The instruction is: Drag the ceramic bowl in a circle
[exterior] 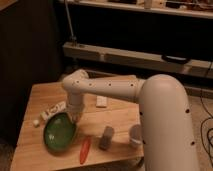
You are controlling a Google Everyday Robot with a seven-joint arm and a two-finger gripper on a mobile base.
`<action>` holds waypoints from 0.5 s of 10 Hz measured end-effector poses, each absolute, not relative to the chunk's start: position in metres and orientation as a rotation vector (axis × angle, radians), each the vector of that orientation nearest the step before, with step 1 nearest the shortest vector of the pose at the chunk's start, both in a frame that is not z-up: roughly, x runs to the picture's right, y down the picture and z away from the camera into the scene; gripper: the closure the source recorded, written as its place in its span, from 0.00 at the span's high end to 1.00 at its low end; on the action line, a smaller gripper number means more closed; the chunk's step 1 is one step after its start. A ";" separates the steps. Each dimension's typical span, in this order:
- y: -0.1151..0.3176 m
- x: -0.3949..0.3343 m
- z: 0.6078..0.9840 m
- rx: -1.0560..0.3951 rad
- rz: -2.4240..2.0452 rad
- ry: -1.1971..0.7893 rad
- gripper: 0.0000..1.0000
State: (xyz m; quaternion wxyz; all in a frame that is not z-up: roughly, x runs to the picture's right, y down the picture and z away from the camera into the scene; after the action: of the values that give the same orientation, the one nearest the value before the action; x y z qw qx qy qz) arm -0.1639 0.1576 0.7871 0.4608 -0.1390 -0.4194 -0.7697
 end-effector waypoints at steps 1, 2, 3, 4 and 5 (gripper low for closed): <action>0.148 -0.153 0.792 -0.335 -1.882 -1.019 0.49; 0.141 -0.140 0.796 -0.344 -1.861 -1.005 0.47; 0.138 -0.125 0.800 -0.369 -1.832 -0.992 0.41; 0.137 -0.110 0.805 -0.408 -1.786 -0.973 0.28; 0.137 -0.104 0.807 -0.433 -1.766 -0.962 0.20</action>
State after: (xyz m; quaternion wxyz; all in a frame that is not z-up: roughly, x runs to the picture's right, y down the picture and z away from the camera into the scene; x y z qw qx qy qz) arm -0.1045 0.1375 0.8074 0.5161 -0.1805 -0.4005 -0.7353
